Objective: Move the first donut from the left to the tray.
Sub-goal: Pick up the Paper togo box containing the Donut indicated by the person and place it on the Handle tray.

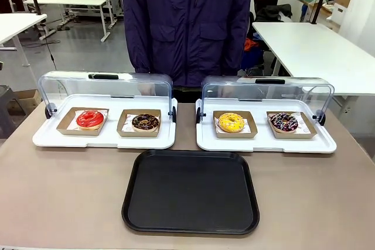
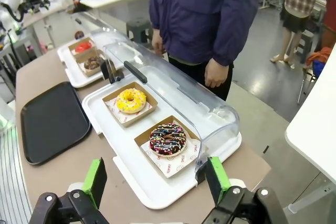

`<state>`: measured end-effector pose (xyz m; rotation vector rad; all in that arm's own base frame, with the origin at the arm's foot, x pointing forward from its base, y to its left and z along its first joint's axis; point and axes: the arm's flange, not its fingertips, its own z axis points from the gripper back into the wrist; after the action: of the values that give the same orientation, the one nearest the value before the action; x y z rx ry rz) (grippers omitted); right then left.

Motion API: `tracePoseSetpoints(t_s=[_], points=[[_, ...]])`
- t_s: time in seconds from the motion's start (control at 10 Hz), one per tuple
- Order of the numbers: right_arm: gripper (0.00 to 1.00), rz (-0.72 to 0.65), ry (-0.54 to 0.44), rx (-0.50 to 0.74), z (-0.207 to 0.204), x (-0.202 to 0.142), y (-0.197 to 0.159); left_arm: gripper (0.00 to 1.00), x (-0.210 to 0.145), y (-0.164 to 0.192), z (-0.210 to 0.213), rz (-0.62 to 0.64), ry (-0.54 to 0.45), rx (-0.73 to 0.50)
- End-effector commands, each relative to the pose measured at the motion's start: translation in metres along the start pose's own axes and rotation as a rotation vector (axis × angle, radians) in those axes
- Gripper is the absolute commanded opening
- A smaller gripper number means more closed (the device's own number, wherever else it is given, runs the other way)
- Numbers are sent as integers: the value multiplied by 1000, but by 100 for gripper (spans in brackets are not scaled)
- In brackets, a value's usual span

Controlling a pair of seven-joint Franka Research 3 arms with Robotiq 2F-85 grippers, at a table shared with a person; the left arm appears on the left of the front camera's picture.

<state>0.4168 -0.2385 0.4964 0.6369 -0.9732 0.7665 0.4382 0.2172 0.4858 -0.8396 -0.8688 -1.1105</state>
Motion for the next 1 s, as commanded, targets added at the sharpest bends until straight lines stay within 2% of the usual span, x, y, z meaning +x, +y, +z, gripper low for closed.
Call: tracePoseSetpoints(t_s=[0.0, 0.9], points=[[100, 10, -11, 5, 0, 4, 2, 100, 2, -4, 2, -4, 0, -6], [100, 10, -11, 5, 0, 4, 2, 100, 2, -4, 2, -4, 0, -6]])
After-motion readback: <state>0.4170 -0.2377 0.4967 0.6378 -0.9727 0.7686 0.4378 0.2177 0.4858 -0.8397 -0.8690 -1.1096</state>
